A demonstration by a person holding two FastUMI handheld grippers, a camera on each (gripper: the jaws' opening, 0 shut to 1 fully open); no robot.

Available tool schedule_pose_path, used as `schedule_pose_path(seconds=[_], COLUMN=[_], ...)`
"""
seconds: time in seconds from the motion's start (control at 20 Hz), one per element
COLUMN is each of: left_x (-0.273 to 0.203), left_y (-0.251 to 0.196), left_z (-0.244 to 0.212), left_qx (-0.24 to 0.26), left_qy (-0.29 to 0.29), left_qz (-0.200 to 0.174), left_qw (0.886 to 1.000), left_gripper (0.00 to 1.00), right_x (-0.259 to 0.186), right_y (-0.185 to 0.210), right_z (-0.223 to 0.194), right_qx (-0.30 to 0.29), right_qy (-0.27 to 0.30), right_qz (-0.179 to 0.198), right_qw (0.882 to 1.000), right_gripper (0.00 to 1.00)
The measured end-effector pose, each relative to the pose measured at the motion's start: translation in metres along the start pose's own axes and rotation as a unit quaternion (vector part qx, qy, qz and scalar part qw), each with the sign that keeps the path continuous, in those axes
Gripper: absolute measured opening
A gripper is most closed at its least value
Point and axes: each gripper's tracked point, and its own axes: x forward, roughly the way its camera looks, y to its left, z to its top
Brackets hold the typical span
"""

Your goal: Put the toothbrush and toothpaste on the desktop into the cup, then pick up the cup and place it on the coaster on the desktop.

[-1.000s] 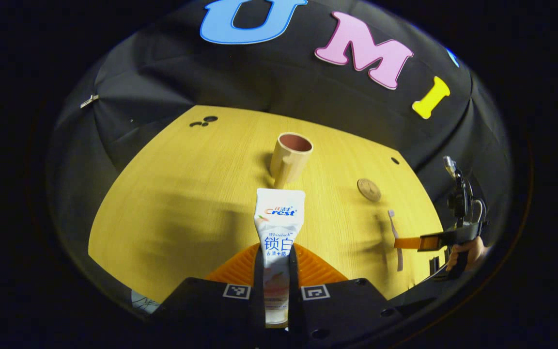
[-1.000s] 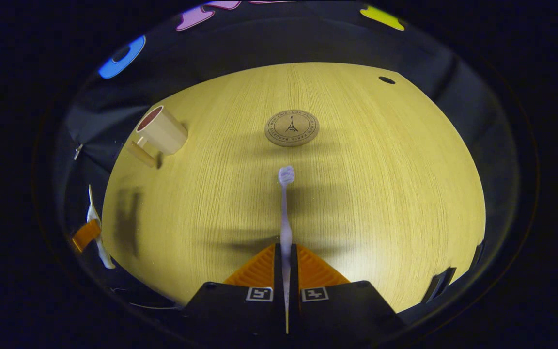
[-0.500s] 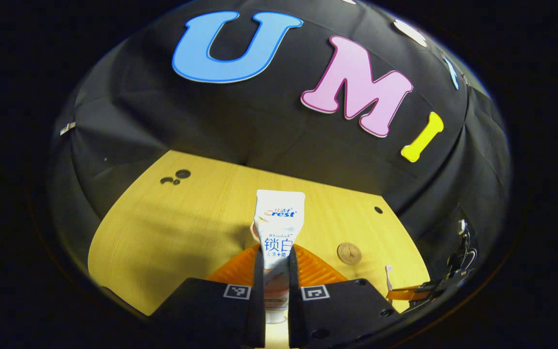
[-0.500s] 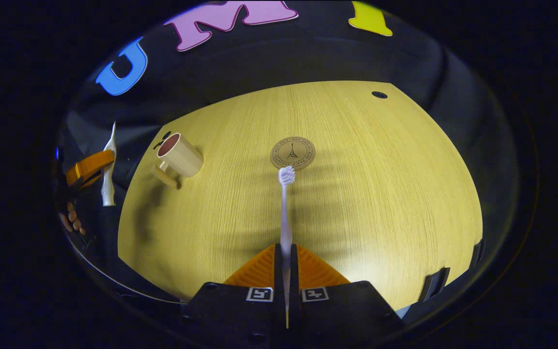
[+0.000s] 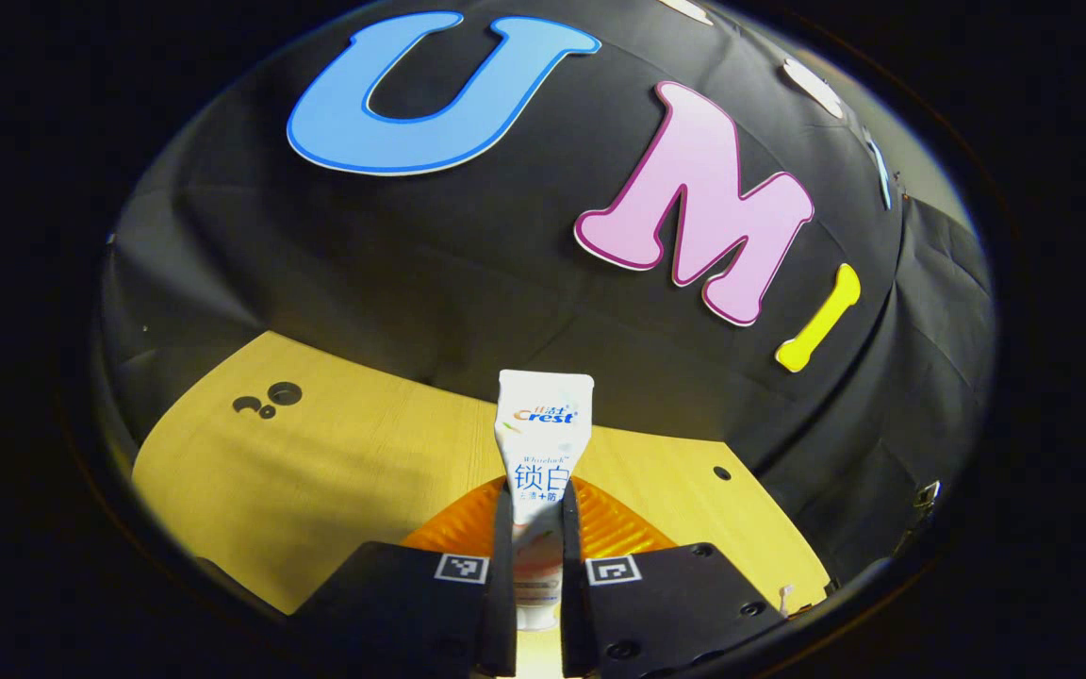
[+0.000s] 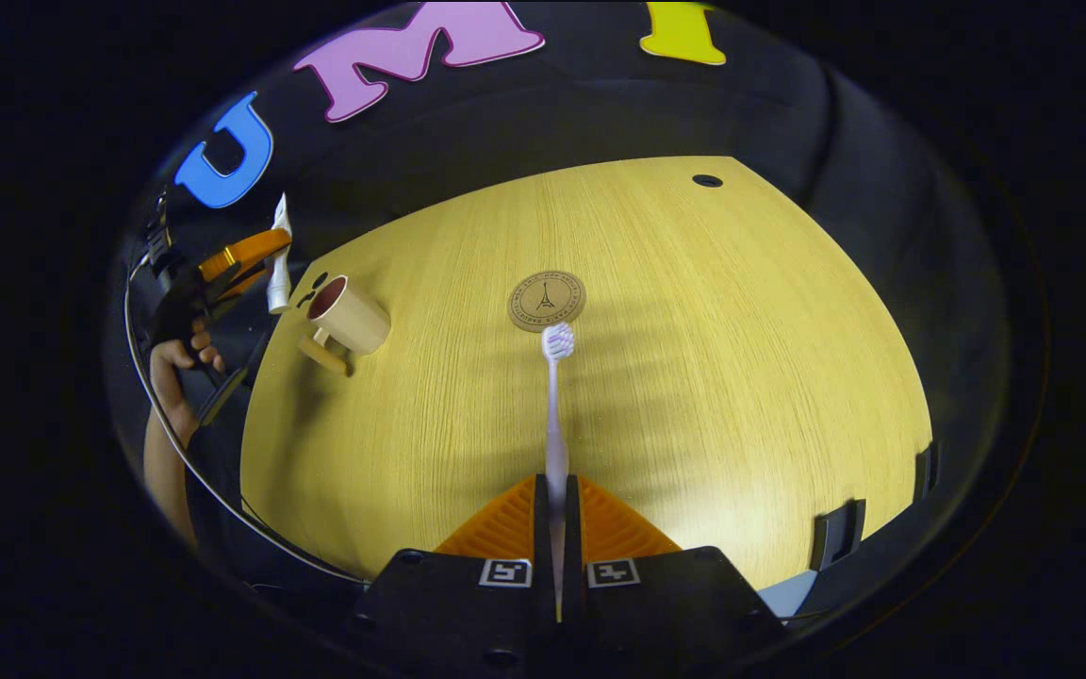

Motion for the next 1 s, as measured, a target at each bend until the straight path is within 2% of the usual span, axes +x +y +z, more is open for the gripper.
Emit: schedule_pose_path(seconds=[0.2, 0.4, 0.75, 0.85, 0.9, 0.95, 1.0], left_x=[0.030, 0.044, 0.046, 0.033, 0.027, 0.021, 0.012], left_y=[0.017, 0.028, 0.033, 0.032, 0.030, 0.030, 0.029], left_z=[-0.004, -0.018, -0.049, -0.052, -0.051, -0.048, -0.044], left_qx=[-0.019, -0.013, 0.068, 0.080, 0.078, 0.074, 0.072], left_qy=[-0.024, -0.027, 0.006, 0.008, 0.010, 0.004, -0.002], left_qz=[-0.009, -0.008, 0.000, 0.004, 0.001, 0.004, 0.007], left_qw=[0.999, 1.000, 0.998, 0.997, 0.997, 0.997, 0.997], left_gripper=[0.23, 0.23, 0.28, 0.33, 0.53, 0.45, 0.66], right_x=[-0.001, 0.004, 0.022, 0.027, 0.027, 0.028, 0.029], right_y=[-0.010, -0.013, -0.001, 0.005, 0.010, 0.014, 0.018], right_z=[-0.009, -0.019, -0.013, -0.006, 0.000, 0.007, 0.015], right_qx=[0.008, 0.019, 0.007, -0.001, -0.007, -0.014, -0.021], right_qy=[0.007, 0.019, 0.025, 0.020, 0.014, 0.008, -0.002], right_qz=[-0.006, -0.005, 0.006, 0.013, 0.018, 0.024, 0.031], right_qw=[1.000, 1.000, 1.000, 1.000, 1.000, 1.000, 0.999], right_gripper=[0.06, 0.06, 0.06, 0.06, 0.06, 0.06, 0.06])
